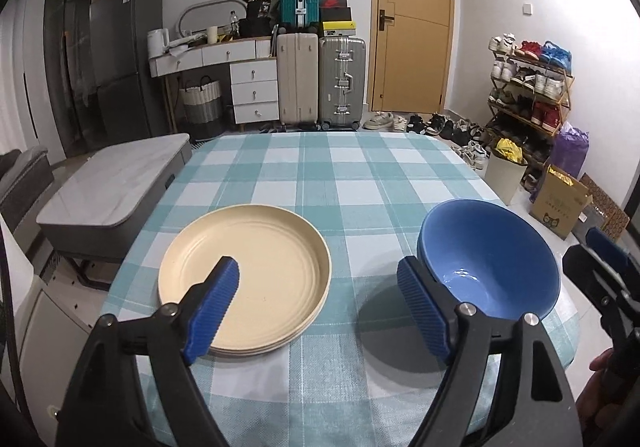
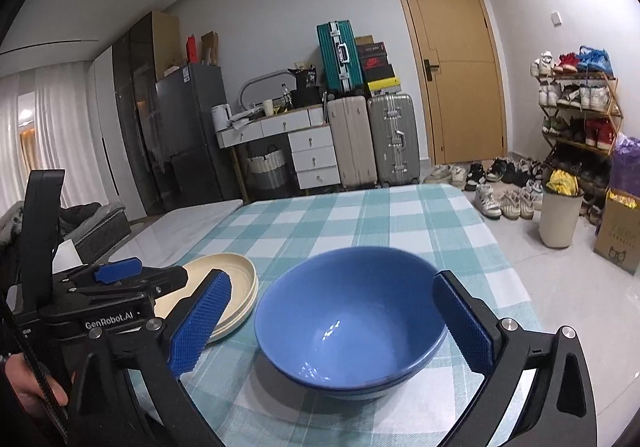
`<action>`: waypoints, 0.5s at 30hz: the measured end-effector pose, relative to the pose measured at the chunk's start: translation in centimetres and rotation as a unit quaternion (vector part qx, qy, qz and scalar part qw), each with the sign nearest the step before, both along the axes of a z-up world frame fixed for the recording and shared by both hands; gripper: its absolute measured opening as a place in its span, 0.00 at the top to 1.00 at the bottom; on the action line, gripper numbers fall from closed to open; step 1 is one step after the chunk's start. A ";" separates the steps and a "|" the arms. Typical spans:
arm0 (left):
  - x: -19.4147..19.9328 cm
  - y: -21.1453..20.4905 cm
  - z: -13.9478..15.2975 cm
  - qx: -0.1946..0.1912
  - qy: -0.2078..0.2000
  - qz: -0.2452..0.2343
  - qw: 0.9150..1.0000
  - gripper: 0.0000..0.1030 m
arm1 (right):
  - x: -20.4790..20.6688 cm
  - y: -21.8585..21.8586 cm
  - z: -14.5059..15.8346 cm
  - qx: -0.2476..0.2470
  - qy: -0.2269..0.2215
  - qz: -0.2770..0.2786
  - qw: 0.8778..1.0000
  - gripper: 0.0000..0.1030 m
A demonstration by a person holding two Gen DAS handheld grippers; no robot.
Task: Organize plates and bowls
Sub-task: 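Open both grippers off the bowl rim and withdraw, then grasp the rim of the nested blue bowl stack with both grippers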
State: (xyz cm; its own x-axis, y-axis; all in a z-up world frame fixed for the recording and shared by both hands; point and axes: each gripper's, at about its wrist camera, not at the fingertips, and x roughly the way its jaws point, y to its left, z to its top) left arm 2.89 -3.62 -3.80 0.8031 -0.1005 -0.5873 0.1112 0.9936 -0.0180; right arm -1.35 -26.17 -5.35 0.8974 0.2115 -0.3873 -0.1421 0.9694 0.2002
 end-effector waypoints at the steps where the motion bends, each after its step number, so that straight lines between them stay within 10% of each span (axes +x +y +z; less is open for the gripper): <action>1: 0.0 0.1 -0.1 0.001 0.000 0.001 1.000 0.20 | 0.1 0.0 -0.2 0.003 0.003 -0.002 1.000 0.01; 15: 1.2 0.0 -1.9 0.020 0.029 0.007 0.999 0.20 | 1.4 -1.4 -2.0 0.027 0.045 -0.020 0.998 0.01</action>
State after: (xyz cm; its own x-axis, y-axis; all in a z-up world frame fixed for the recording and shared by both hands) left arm 4.12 -3.58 -5.70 0.7682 -0.0656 -0.6369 0.0977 0.9951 0.0153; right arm 0.02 -27.55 -7.32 0.8680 0.1984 -0.4553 -0.0822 0.9615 0.2624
